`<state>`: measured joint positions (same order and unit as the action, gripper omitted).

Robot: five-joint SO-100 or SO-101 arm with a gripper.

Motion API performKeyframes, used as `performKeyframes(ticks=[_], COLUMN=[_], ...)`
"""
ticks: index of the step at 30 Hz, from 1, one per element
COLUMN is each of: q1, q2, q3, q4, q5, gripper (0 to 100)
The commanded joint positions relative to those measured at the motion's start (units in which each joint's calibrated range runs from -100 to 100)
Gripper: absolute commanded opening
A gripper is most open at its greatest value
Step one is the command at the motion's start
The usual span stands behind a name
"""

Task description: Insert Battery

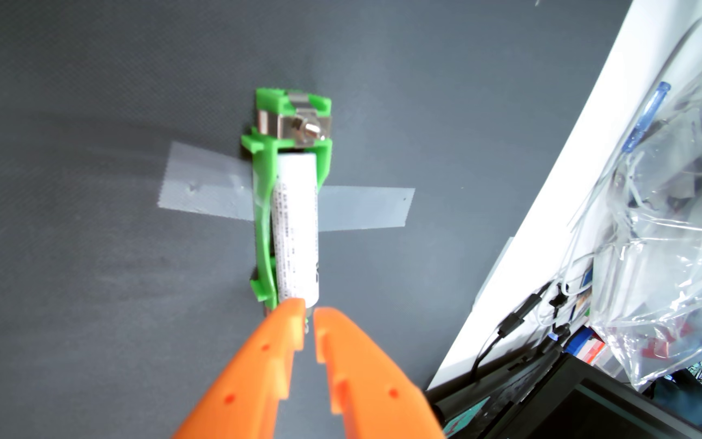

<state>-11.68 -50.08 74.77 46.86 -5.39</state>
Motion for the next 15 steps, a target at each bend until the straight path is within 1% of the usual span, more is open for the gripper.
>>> performKeyframes(ticks=[1, 8, 15], q1=[0.5, 3.2, 3.6], q2=[-0.2, -0.1, 5.2], q3=[-1.7, 0.3, -0.4], q4=[-1.1, -6.9, -7.4], q5=[-0.1, 0.2, 0.2], gripper=[2, 2, 2])
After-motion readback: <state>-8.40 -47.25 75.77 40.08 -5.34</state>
